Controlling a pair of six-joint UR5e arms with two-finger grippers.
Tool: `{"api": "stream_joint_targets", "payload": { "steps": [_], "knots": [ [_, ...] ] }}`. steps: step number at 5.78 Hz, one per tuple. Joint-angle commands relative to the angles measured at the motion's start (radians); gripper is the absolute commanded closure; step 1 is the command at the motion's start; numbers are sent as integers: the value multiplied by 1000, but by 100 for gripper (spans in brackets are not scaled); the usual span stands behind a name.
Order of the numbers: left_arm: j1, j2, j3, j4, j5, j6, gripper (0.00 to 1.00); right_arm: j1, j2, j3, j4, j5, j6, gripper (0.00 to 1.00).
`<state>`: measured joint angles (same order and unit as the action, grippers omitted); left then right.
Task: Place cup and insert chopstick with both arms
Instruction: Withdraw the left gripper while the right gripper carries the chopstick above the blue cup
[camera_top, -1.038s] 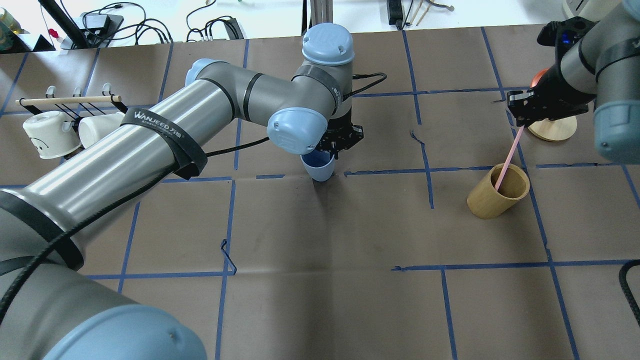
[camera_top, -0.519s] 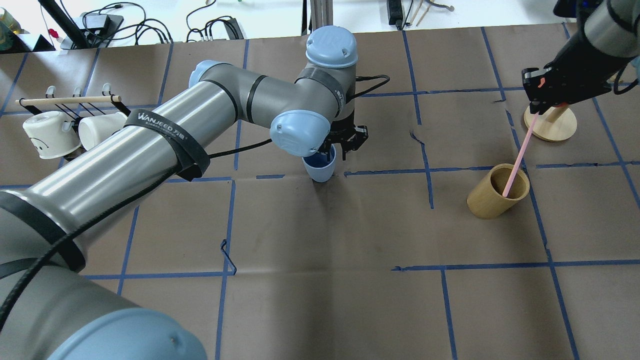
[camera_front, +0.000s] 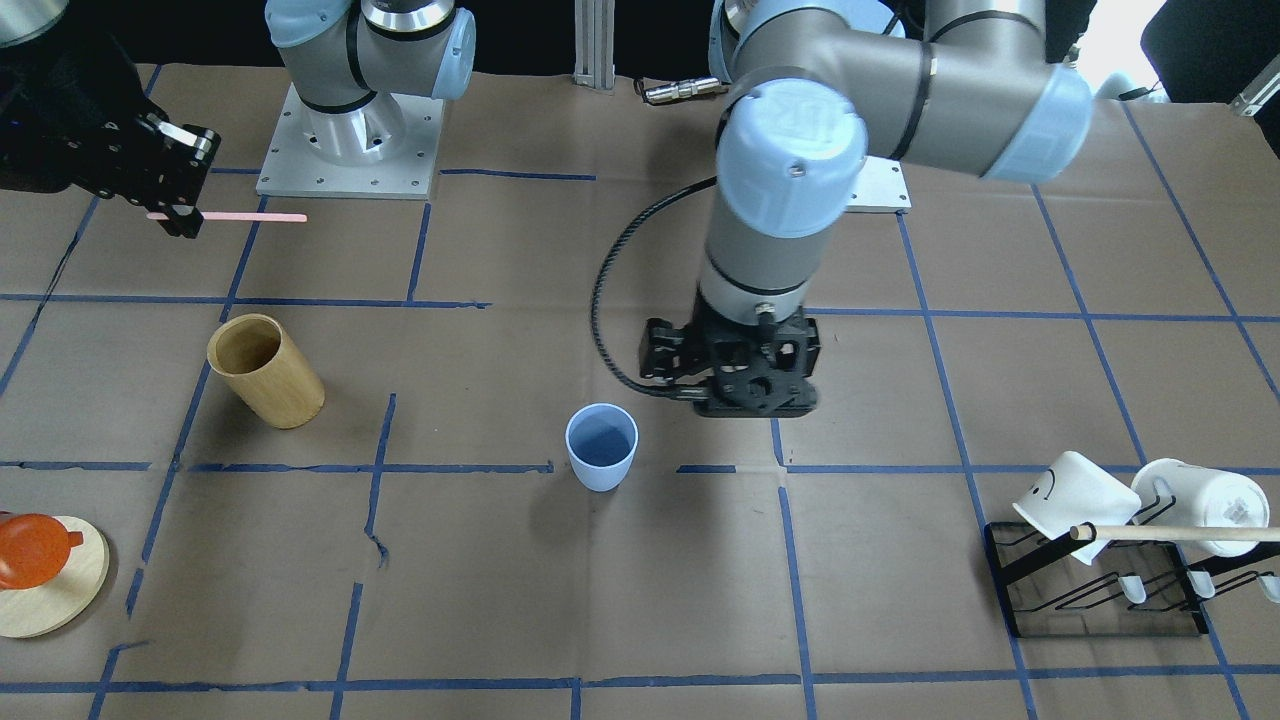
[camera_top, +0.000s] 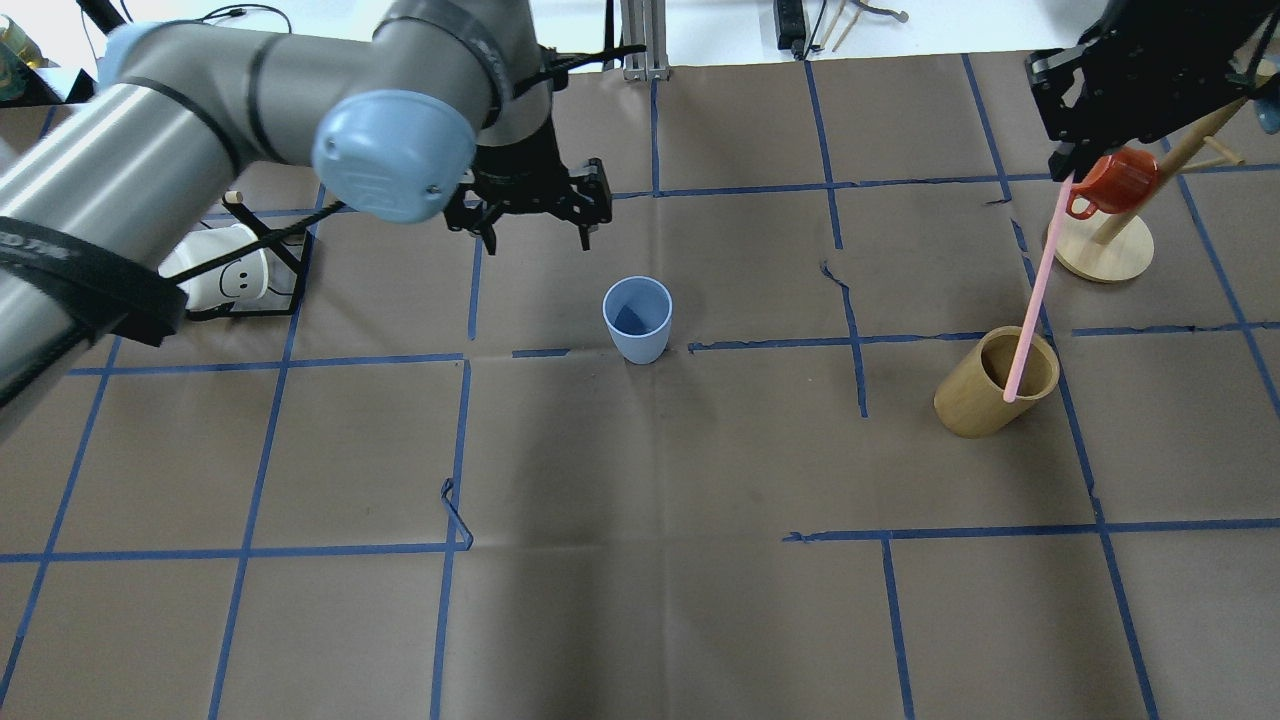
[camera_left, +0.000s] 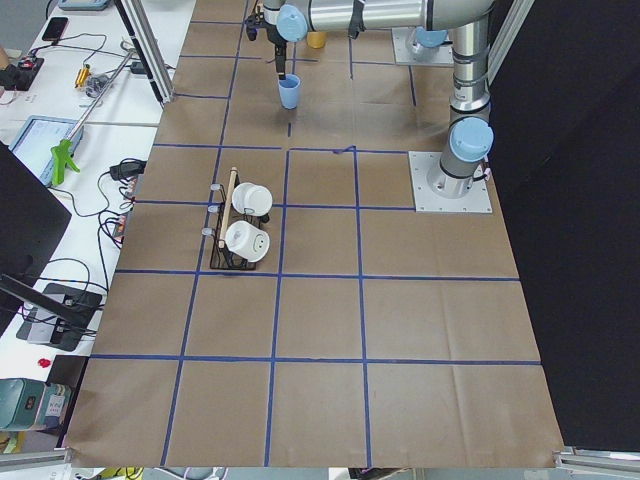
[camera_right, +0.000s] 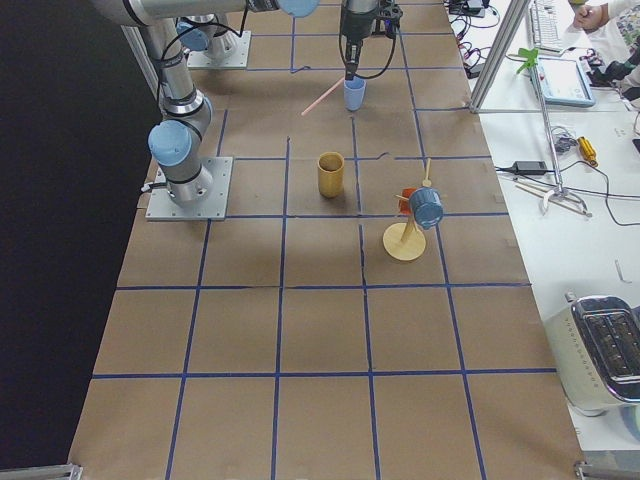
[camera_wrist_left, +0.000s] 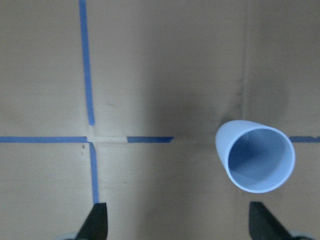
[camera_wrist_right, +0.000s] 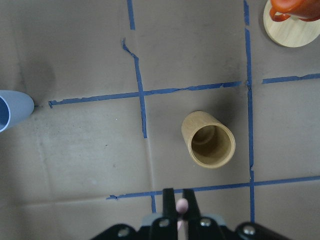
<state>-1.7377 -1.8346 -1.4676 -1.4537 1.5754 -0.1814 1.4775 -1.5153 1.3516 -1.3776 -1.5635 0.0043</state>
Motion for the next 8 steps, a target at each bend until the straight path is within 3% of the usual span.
{"api": "stream_joint_targets", "payload": {
  "steps": [1,2,3,4,6,8],
  "knots": [
    [133,174,7,-181,-3,101,1,167,151,-157,-30,-3,154,91],
    [130,246,-3,-215,-3,106,1,253,267,-283,-32,-1,265,91],
    [141,248,-4,-152,-15,102,1,327,371,-405,-34,-1,370,91],
    [141,249,-16,-145,-8,102,1,377,444,-469,-66,-1,408,91],
    [149,238,-45,-131,-11,103,1,420,524,-470,-173,-1,439,91],
    [149,238,-45,-131,-8,103,1,425,560,-457,-185,-1,437,91]
  ]
}}
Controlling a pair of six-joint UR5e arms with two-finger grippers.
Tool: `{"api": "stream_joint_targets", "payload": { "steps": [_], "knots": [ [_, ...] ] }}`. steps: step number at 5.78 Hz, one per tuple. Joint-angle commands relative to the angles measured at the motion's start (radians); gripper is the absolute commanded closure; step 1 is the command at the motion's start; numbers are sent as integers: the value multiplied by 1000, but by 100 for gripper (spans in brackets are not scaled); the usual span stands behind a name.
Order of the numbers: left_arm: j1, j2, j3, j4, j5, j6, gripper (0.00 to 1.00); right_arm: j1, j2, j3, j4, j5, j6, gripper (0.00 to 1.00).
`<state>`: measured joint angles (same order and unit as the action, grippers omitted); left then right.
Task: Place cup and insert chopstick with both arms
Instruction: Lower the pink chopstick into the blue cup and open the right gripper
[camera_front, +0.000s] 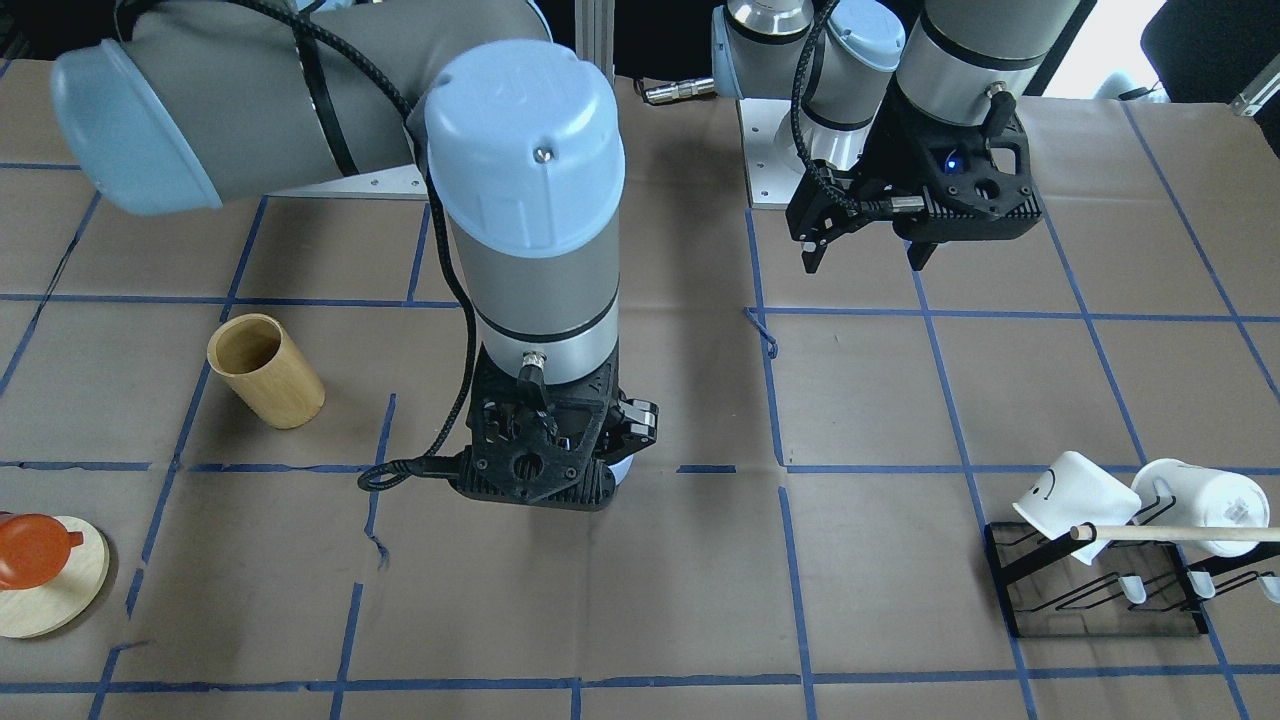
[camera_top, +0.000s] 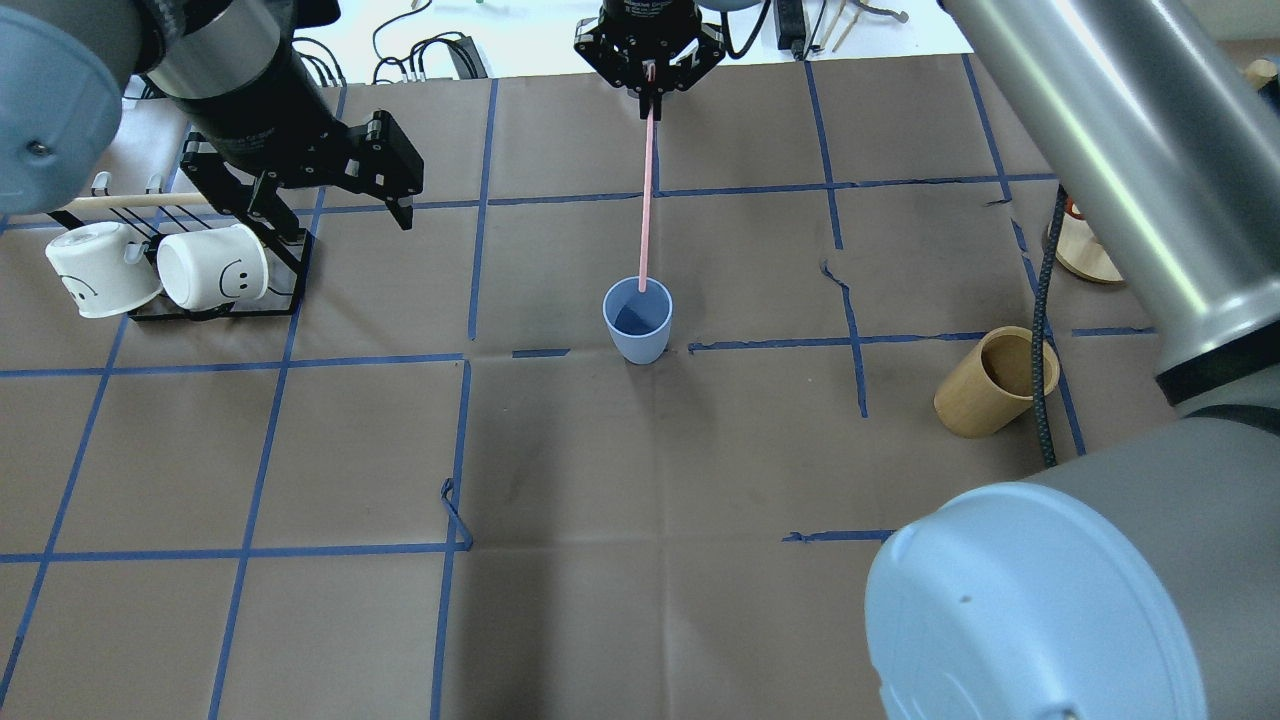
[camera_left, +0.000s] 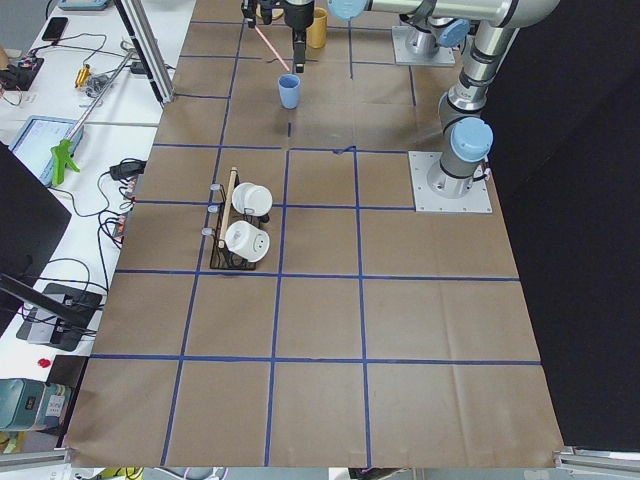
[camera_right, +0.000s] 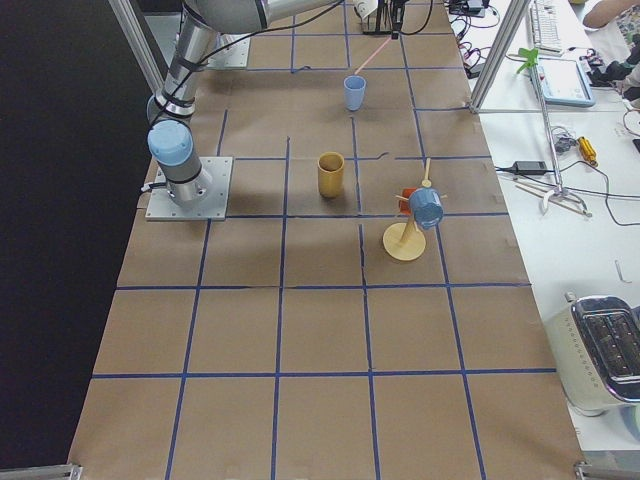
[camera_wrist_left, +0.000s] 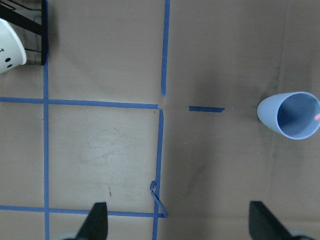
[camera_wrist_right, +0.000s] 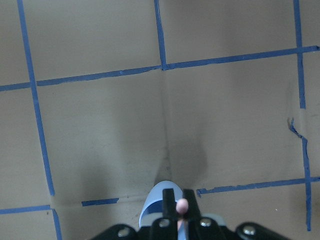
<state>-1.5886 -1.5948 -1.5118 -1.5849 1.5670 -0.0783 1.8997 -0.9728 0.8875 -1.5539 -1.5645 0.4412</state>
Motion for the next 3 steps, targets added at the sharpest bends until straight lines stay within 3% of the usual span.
{"api": "stream_joint_targets", "payload": {
  "steps": [1,3],
  "knots": [
    [-1,1,-2,0,-1,0,1,4,25,55,-14,1,-1,91],
    [-1,-2,-2,0,-2,0,1,24,25,120,-99,1,2,90]
  ]
}}
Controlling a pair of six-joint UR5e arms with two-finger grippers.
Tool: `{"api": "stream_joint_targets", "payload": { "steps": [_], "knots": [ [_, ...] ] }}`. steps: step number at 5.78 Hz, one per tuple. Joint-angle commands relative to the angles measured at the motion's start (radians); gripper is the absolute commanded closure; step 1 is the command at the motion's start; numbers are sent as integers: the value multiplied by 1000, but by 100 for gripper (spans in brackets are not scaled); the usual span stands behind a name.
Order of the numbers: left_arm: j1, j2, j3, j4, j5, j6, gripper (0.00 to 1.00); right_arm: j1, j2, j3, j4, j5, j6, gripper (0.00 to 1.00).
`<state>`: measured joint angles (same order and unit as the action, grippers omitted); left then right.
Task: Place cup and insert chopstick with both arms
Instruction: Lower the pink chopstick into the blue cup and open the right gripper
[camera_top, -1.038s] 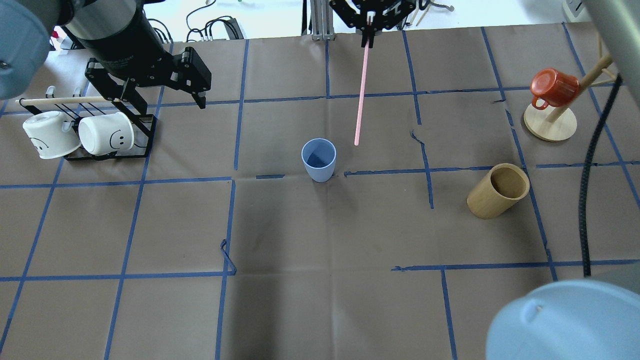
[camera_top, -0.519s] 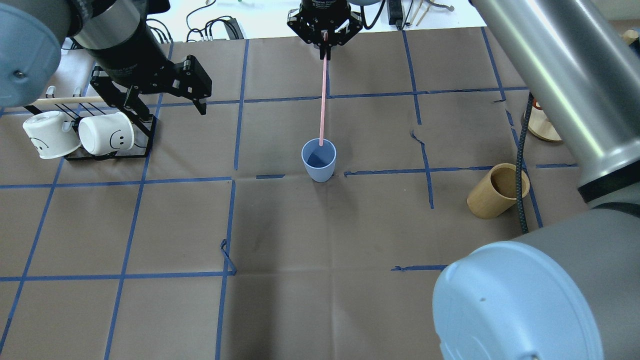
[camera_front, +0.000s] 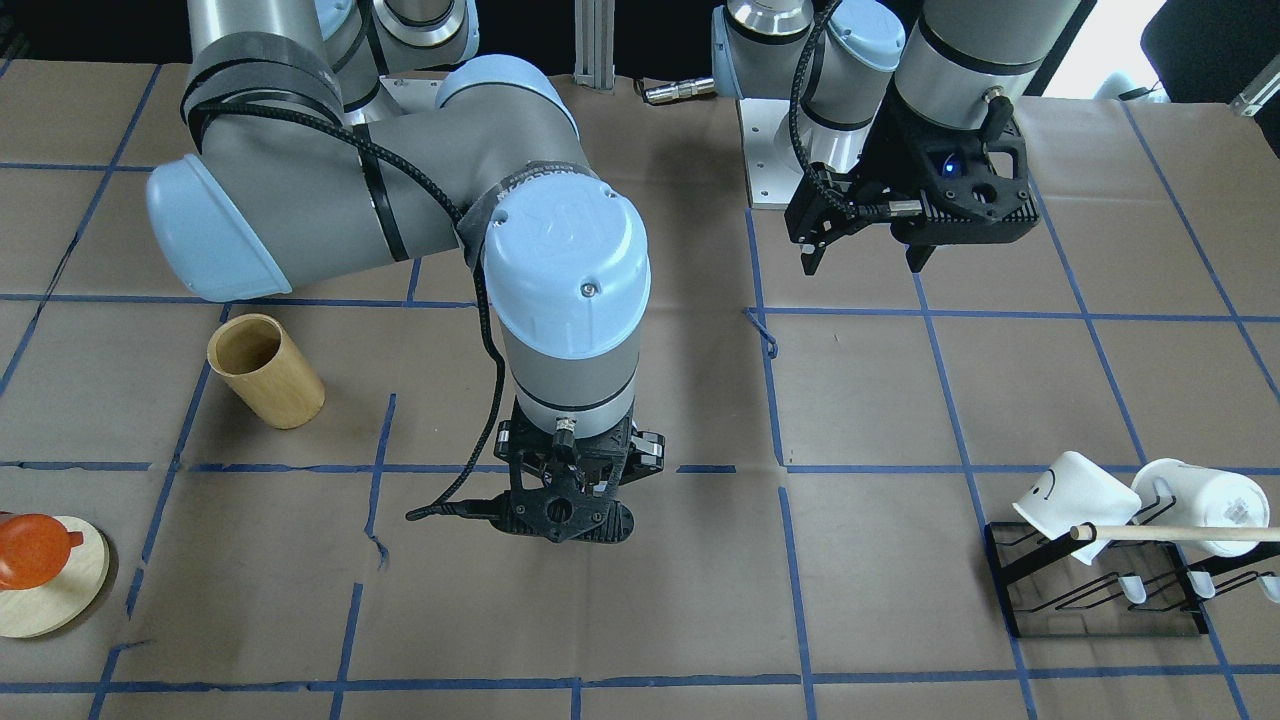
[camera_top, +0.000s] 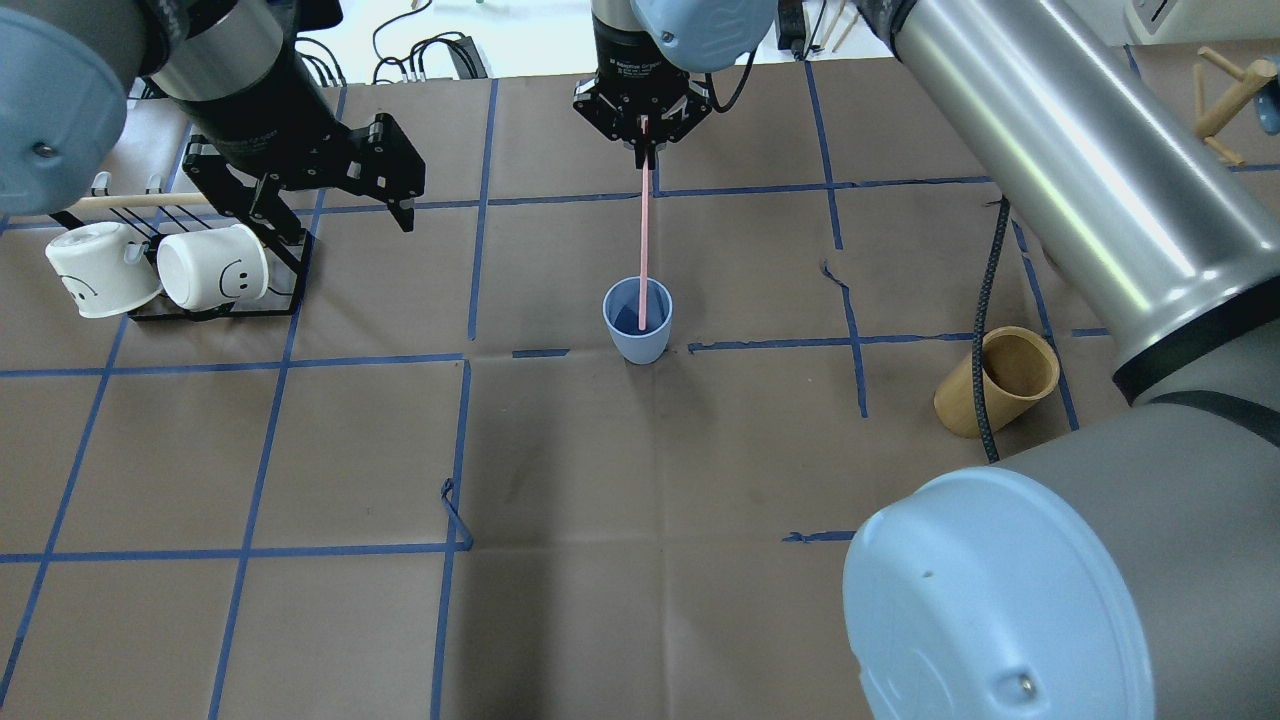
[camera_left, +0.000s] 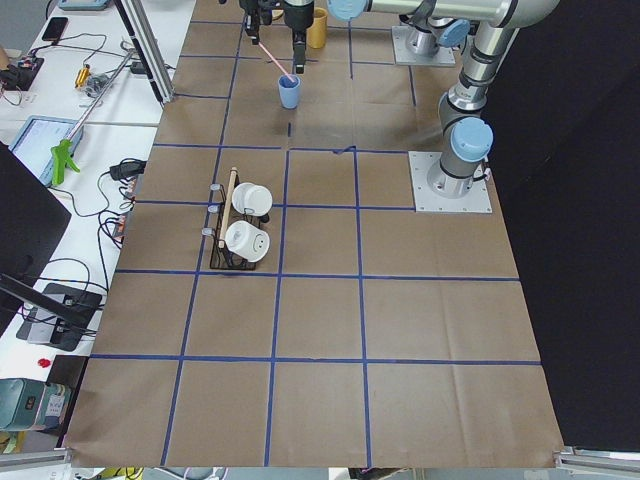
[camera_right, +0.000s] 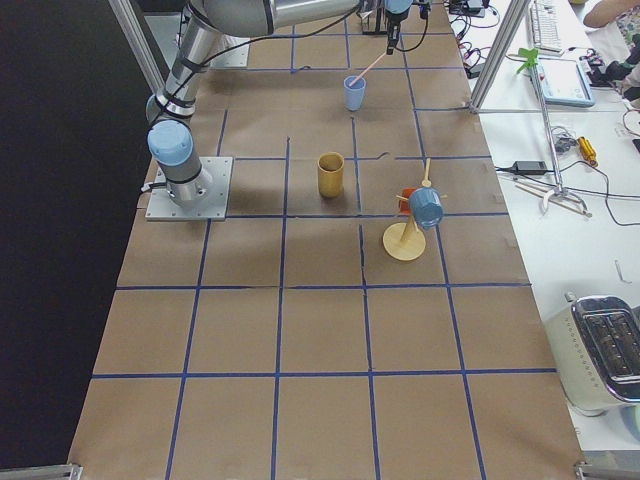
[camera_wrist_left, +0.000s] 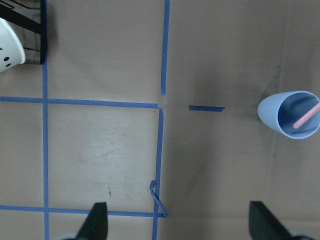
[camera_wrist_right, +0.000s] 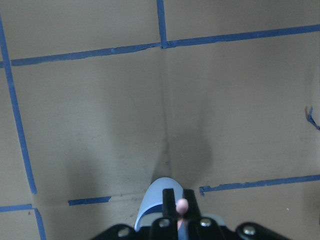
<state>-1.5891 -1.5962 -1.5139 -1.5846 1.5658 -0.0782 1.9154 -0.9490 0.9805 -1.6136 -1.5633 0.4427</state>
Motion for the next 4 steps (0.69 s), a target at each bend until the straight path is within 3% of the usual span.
{"api": "stream_joint_targets", "payload": {
  "steps": [1,2,4],
  "knots": [
    [0,-1,0,0,-1,0,1,8,2,29,-40,-3,-1,40],
    [-2,-2,-2,0,-1,0,1,8,-1,29,-40,-3,1,0],
    [-3,-2,-2,-2,-1,-2,1,-18,-103,32,59,-8,-18,0]
  ]
}}
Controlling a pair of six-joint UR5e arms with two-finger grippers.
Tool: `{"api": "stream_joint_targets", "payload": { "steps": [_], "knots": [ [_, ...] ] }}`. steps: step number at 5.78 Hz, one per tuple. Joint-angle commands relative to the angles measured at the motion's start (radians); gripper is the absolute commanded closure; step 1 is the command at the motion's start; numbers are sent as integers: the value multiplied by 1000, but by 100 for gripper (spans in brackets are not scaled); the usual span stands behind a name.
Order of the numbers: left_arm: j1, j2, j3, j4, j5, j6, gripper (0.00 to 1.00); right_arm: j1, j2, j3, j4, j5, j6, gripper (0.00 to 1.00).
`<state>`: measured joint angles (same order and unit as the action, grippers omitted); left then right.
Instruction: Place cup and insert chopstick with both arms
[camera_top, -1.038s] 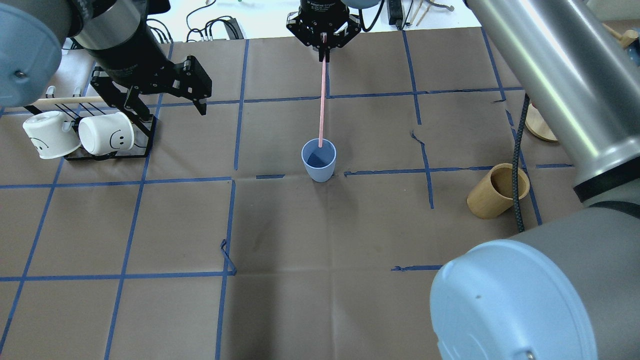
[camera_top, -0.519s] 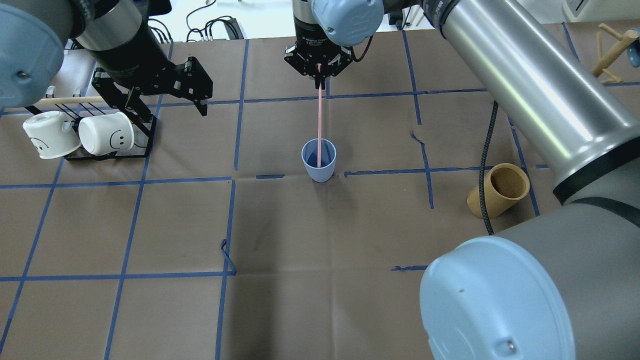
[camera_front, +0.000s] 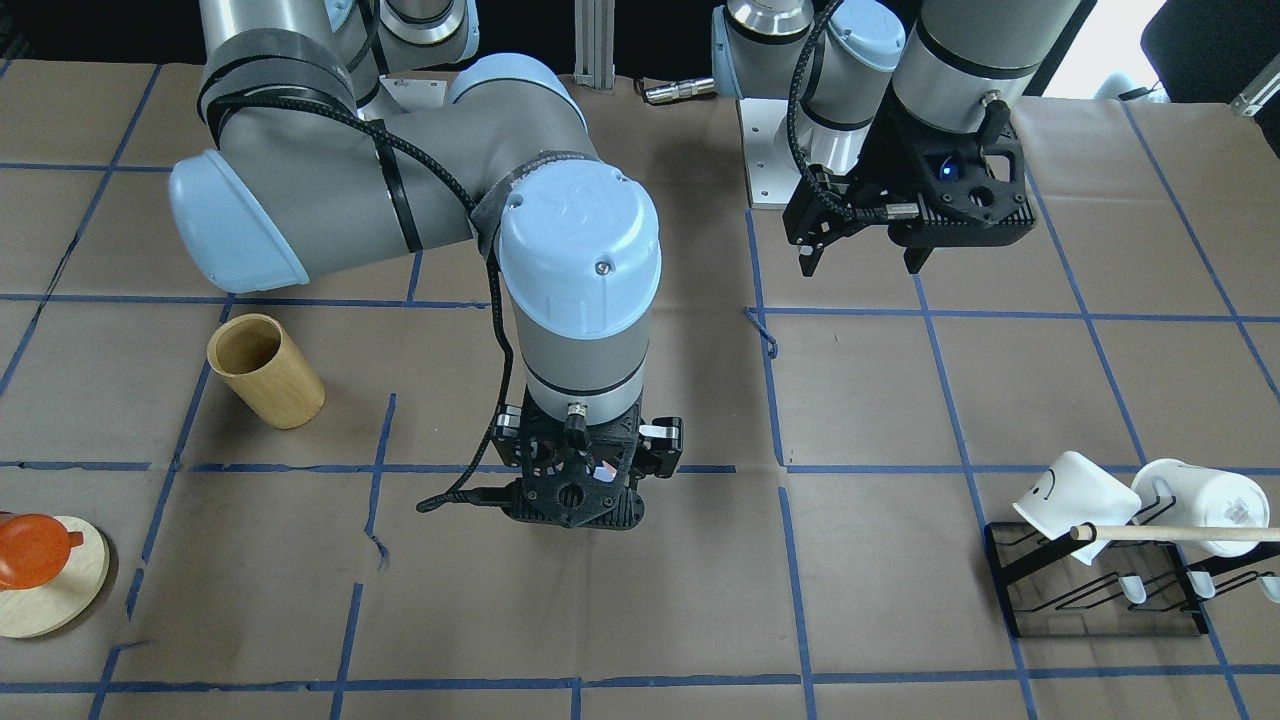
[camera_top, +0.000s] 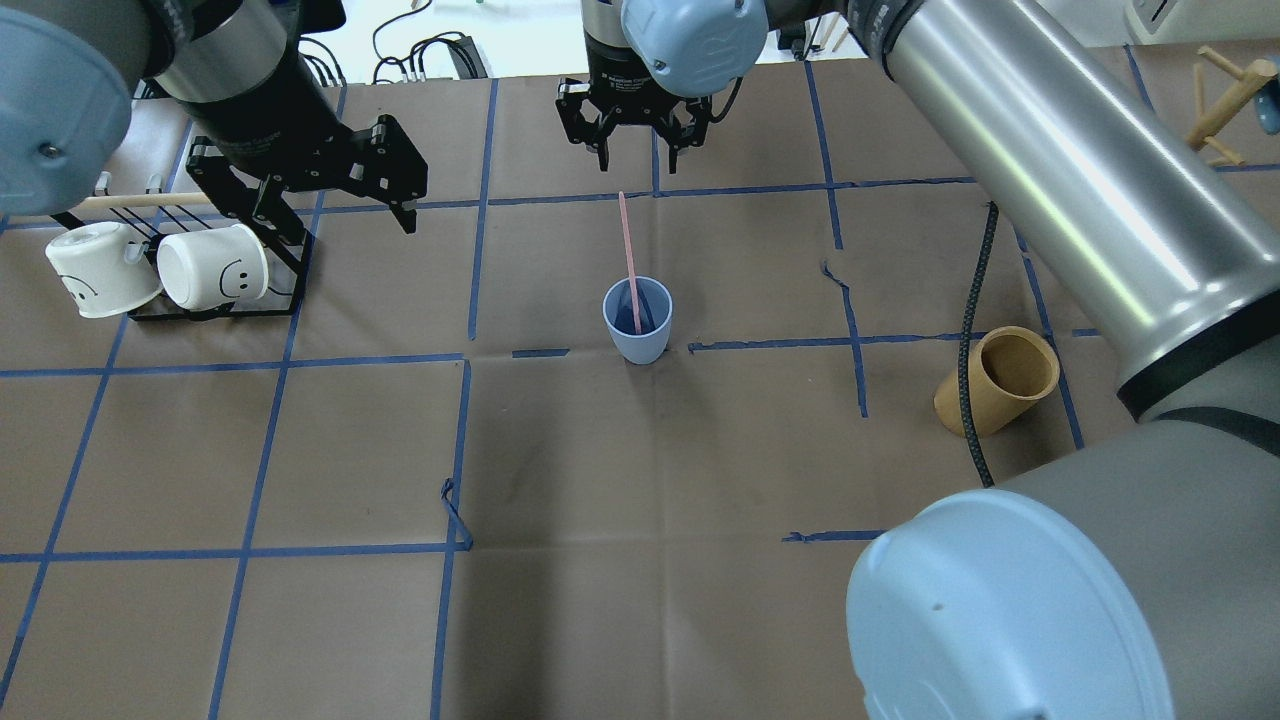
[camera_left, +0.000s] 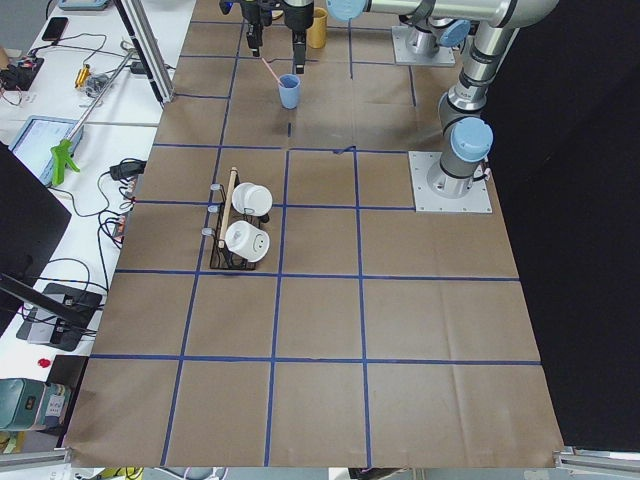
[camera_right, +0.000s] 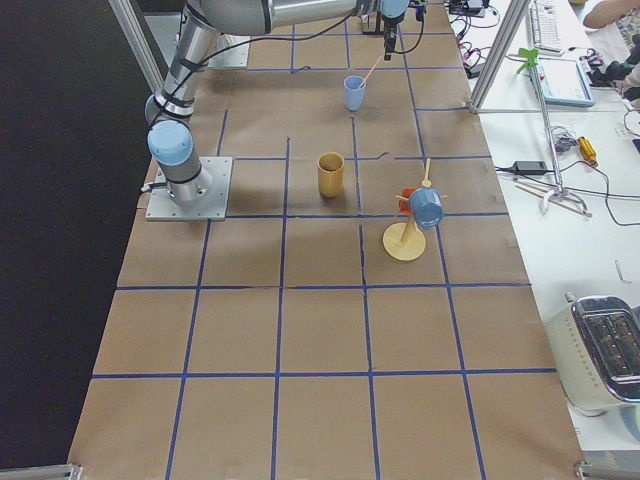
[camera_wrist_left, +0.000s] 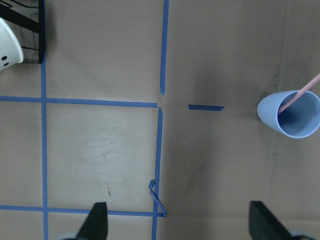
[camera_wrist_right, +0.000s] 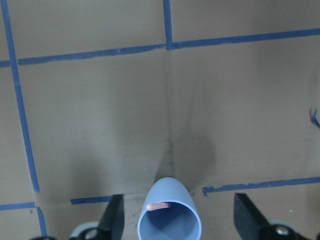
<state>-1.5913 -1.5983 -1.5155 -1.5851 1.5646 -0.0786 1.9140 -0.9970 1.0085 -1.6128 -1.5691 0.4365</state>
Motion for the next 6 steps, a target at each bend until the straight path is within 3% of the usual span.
{"api": "stream_joint_targets", "payload": {
  "steps": [1,2,4,5,6],
  "knots": [
    [-1,-2,0,0,0,-1,1,-80,-143,15,212,-2,-45,0],
    [-1,-2,0,0,0,0,1,-149,-223,40,331,1,-105,0],
    [-1,-2,0,0,0,-1,1,-258,-413,225,361,8,-158,0],
    [-3,-2,0,0,0,-1,1,-298,-480,346,305,14,-180,0],
    [-3,-2,0,0,0,-1,1,-302,-520,439,178,3,-183,0]
  ]
}}
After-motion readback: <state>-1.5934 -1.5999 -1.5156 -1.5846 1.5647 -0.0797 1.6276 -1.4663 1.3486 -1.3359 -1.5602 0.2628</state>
